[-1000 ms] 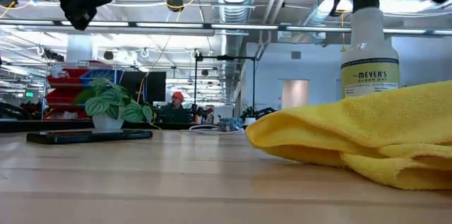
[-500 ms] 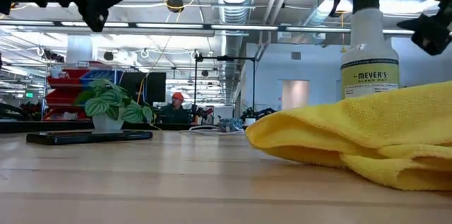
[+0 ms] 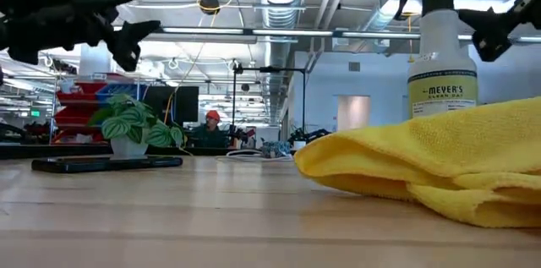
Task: Apply microfiber cloth
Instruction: Return to Home Position
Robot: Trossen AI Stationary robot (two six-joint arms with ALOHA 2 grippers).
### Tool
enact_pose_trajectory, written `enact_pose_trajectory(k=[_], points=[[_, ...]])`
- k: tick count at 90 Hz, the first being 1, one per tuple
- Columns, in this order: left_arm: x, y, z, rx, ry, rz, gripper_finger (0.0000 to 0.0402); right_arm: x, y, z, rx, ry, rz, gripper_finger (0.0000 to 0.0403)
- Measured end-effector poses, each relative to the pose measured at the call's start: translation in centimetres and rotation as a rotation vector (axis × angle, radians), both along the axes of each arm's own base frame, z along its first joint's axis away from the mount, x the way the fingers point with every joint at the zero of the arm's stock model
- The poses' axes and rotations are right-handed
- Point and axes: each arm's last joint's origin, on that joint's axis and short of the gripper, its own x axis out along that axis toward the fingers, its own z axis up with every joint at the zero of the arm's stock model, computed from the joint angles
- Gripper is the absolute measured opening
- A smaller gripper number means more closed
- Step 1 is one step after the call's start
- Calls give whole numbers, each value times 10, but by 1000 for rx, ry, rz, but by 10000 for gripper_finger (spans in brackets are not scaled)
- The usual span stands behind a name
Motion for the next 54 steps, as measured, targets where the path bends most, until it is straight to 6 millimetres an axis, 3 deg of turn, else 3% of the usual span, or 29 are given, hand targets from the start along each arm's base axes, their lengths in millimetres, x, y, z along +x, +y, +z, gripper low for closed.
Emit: enact_pose_trajectory(k=[8, 28, 54], points=[[0, -1, 0, 33, -3, -16, 217, 4, -2, -7, -27, -81, 4, 274], [-2, 3, -4, 67, 25, -21, 217, 9, -15, -7, -56, -90, 22, 274], [-8, 19, -10, 115, 77, 90, 216, 13, -29, -24, -84, 91, -65, 274]])
